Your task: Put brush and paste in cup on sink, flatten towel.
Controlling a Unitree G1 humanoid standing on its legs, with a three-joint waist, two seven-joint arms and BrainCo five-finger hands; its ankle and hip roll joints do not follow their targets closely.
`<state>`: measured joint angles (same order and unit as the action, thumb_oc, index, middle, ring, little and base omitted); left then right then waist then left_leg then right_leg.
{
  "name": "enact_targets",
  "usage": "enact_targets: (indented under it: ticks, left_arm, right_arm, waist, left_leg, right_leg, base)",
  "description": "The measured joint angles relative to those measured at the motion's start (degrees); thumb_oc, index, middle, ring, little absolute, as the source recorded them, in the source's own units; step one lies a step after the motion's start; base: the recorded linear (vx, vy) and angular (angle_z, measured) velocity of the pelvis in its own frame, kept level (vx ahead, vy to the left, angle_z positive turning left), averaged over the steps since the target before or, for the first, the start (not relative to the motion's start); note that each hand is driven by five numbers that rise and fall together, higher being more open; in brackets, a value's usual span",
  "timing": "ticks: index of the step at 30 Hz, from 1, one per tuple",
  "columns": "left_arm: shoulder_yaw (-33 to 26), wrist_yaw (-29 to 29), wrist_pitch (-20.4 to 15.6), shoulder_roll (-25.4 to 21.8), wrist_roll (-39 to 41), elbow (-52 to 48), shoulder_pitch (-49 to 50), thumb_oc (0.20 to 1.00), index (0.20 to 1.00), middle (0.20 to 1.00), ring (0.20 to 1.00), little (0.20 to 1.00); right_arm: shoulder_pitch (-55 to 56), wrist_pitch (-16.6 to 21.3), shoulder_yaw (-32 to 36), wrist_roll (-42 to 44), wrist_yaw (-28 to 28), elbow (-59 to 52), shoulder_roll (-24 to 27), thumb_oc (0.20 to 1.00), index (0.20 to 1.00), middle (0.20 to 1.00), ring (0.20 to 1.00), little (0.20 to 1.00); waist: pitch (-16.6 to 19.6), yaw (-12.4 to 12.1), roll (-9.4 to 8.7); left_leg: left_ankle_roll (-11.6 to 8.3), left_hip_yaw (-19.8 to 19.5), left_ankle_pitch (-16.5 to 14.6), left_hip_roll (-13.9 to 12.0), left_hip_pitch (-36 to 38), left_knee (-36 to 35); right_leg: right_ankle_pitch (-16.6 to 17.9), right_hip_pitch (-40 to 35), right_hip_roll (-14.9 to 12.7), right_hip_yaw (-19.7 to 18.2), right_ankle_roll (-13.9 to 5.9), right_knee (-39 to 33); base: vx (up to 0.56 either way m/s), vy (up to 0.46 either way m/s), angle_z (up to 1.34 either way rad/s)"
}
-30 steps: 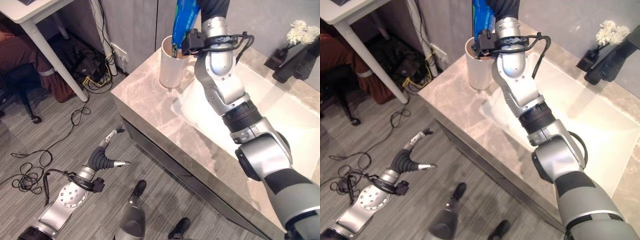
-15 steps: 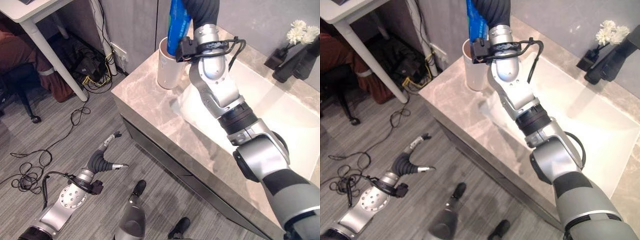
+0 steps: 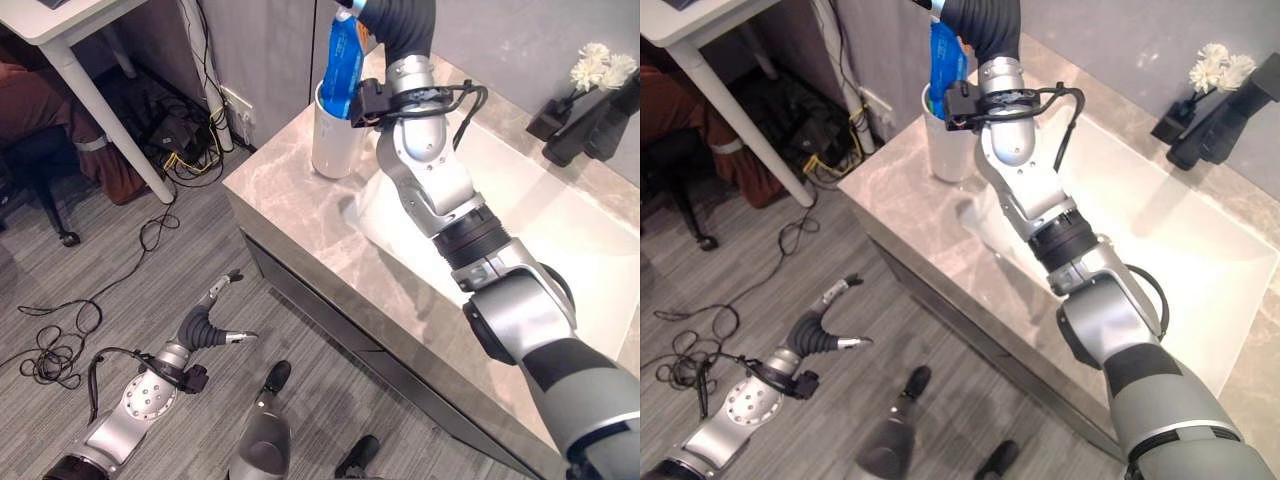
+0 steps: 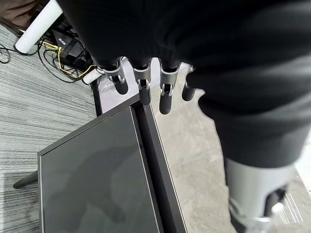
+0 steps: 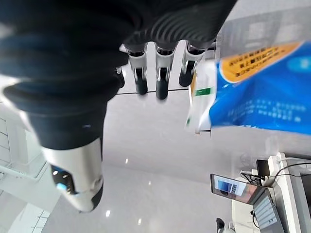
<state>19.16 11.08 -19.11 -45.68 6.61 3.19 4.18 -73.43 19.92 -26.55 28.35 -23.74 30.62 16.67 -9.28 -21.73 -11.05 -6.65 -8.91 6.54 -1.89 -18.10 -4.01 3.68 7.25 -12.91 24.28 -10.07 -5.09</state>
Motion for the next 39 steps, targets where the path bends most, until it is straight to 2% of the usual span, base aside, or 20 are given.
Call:
enact_targets:
  ticks: [8,14,15,16,19,22,23,25,26,31,32,33,34,35,36,39]
  left_arm:
    - [1.0,0.0,0.0,0.0,-1.0,0.0,-1.3,1.000,1.000,1.000,1.000,1.000]
    - [0.6,0.9,0.0,0.7,-1.5,-0.6,-2.9,1.000,1.000,1.000,1.000,1.000]
    - [-1.4,1.3,0.1,0.8,-1.3,-3.6,-2.1,1.000,1.000,1.000,1.000,1.000]
    - [-2.4,1.4,-0.1,0.9,-0.7,-5.0,-1.7,1.000,1.000,1.000,1.000,1.000]
    - [-5.7,1.8,-0.2,0.8,0.3,-8.7,-1.1,1.000,1.000,1.000,1.000,1.000]
    - [-13.3,3.0,-0.9,1.0,1.5,-10.9,-0.1,1.000,1.000,1.000,1.000,1.000]
    - [-16.3,3.5,-0.9,1.0,2.4,-11.2,0.5,1.000,1.000,1.000,1.000,1.000]
    - [-19.6,3.7,-1.0,2.0,2.8,-11.2,1.7,1.000,1.000,1.000,1.000,1.000]
    - [-21.8,3.8,-1.0,3.6,4.0,-11.3,3.1,1.000,1.000,1.000,1.000,1.000]
    - [-23.2,2.9,-1.1,8.9,7.0,-12.6,6.7,1.000,1.000,1.000,1.000,1.000]
    - [-23.9,2.0,-1.1,11.5,7.3,-13.1,7.6,0.586,0.586,0.586,0.586,0.586]
    - [-24.8,1.6,-1.0,12.0,7.1,-13.1,8.5,0.514,0.514,0.514,0.514,0.514]
    - [-26.3,1.6,-0.8,12.1,7.0,-13.1,9.4,0.200,0.200,0.200,0.200,0.200]
    - [-27.7,1.7,-0.7,12.2,7.0,-12.6,10.6,0.200,0.200,0.200,0.200,0.200]
    - [-28.1,1.7,-0.4,12.2,6.7,-11.1,11.1,0.200,0.200,0.200,0.200,0.200]
    - [-27.8,1.7,0.2,12.3,5.4,-10.9,11.1,0.200,0.200,0.200,0.200,0.200]
  right_arm:
    - [0.0,0.0,0.1,-3.0,-1.2,-1.7,0.0,1.000,1.000,1.000,1.000,1.000]
    - [1.5,-0.7,2.2,-11.9,-5.2,-10.9,2.9,1.000,1.000,1.000,1.000,1.000]
    - [3.7,-1.3,5.1,-16.4,-6.2,-17.2,6.1,1.000,1.000,1.000,1.000,1.000]
    - [4.2,-1.2,6.1,-17.9,-6.8,-19.0,7.7,1.000,1.000,1.000,1.000,1.000]
    - [7.5,-1.5,11.7,-20.2,-7.7,-23.2,9.0,1.000,1.000,1.000,1.000,1.000]
    - [15.0,-1.3,14.6,-20.1,-7.5,-27.9,10.9,1.000,1.000,1.000,1.000,1.000]
    - [19.3,-1.3,15.0,-20.1,-6.8,-28.2,12.6,1.000,1.000,1.000,1.000,1.000]
    - [25.2,-1.5,16.5,-20.1,-5.4,-29.3,14.5,1.000,1.000,1.000,1.000,1.000]
    - [30.5,-1.4,18.1,-20.1,-4.6,-31.0,15.2,1.000,1.000,1.000,1.000,1.000]
    - [44.6,-1.6,25.2,-20.9,-2.6,-36.1,15.3,1.000,1.000,1.000,1.000,1.000]
    - [52.1,-1.4,30.2,-23.0,-2.1,-38.2,15.0,1.000,1.000,1.000,1.000,1.000]
    - [56.1,-1.7,34.0,-26.4,-2.6,-38.7,15.0,1.000,1.000,1.000,1.000,1.000]
    - [59.2,-2.1,38.2,-29.3,-3.1,-38.8,15.1,1.000,1.000,1.000,1.000,1.000]
    - [60.2,-3.0,40.5,-30.5,-4.9,-38.6,15.2,1.000,1.000,1.000,1.000,1.000]
    - [60.6,-3.4,42.6,-33.8,-6.9,-38.7,15.9,1.000,1.000,1.000,1.000,1.000]
    - [63.2,-3.5,45.9,-37.0,-8.9,-38.2,15.4,1.000,1.000,1.000,1.000,1.000]
  waist:
    - [0.1,0.4,-0.13]
    - [0.1,0.9,-0.13]
    - [0.1,1.4,-0.07]
    - [0.1,1.4,-0.06]
    - [0.0,2.0,0.06]
    - [0.0,4.1,0.43]
    - [0.0,5.5,0.79]
    - [0.0,6.6,1.37]
    - [0.1,7.1,2.04]
    - [0.7,9.0,5.18]
    - [1.2,9.7,6.27]
    - [1.5,10.2,6.78]
    - [1.6,10.3,7.14]
    - [1.7,11.1,7.62]
    - [2.3,12.9,8.75]
    - [2.9,14.2,9.63]
  left_leg:
    - [0.01,1.1,0.0,-0.2,0.1,0.1]
    - [0.01,3.3,0.0,-0.6,1.7,-0.1]
    - [0.01,3.7,0.0,-0.7,2.1,-0.1]
    - [0.01,3.8,0.0,-0.7,2.2,-0.1]
    - [0.01,5.2,0.0,-0.7,3.3,-0.2]
    - [0.21,7.3,-0.1,-0.8,4.8,-0.3]
    - [0.24,8.1,-0.2,-0.8,5.2,-0.2]
    - [0.35,9.3,-0.2,-0.9,5.8,-0.3]
    - [0.55,9.6,-0.4,-0.9,6.3,-0.3]
    - [0.57,11.1,-0.4,-1.5,8.4,-1.1]
    - [0.56,11.1,-0.4,-1.8,9.2,-1.2]
    - [0.53,11.1,-0.6,-1.9,9.4,-1.2]
    - [0.53,11.2,-0.6,-2.0,9.7,-1.2]
    - [0.53,11.4,-0.7,-2.1,10.1,-1.2]
    - [0.54,11.4,-0.7,-2.3,10.5,-1.2]
    - [0.42,11.8,-0.8,-2.6,11.6,-1.2]
  right_leg:
    - [0.5,0.7,0.0,-1.3,0.11,0.0]
    - [1.1,0.7,-0.1,-3.8,0.24,0.0]
    - [1.1,0.5,0.0,-4.1,0.26,0.0]
    - [1.3,0.5,0.0,-4.4,0.25,0.0]
    - [1.6,0.3,-0.2,-5.7,0.23,0.0]
    - [2.4,0.3,-0.4,-8.1,0.26,0.0]
    - [2.6,0.4,-0.5,-9.0,0.27,0.0]
    - [2.9,0.5,-0.5,-10.0,0.26,0.0]
    - [2.9,0.4,-0.5,-10.7,0.24,0.0]
    - [3.1,-0.4,0.1,-12.1,0.35,0.0]
    - [2.7,-1.3,0.3,-11.7,0.42,0.0]
    - [2.6,-1.6,0.5,-11.6,0.51,0.0]
    - [2.6,-1.8,0.6,-11.8,0.54,0.0]
    - [2.7,-1.9,0.7,-12.2,0.54,0.0]
    - [2.6,-2.3,0.8,-12.4,0.54,0.0]
    - [2.6,-3.2,1.1,-12.6,0.56,0.0]
  base:
    - [-0.01,0.000,-0.05]
    - [-0.03,-0.020,-0.21]
    - [-0.02,-0.008,-0.12]
    - [-0.02,-0.010,-0.16]
    - [-0.04,-0.005,-0.22]
    - [-0.03,-0.004,-0.34]
    - [0.00,-0.010,-0.31]
    - [0.00,-0.012,-0.28]
    - [-0.01,-0.032,-0.28]
    - [0.01,-0.030,-0.16]
    - [0.01,-0.030,0.05]
    - [0.00,0.000,0.00]
    - [-0.01,-0.019,-0.12]
    - [0.01,-0.033,-0.13]
    - [0.00,-0.032,-0.08]
    - [0.00,-0.002,-0.10]
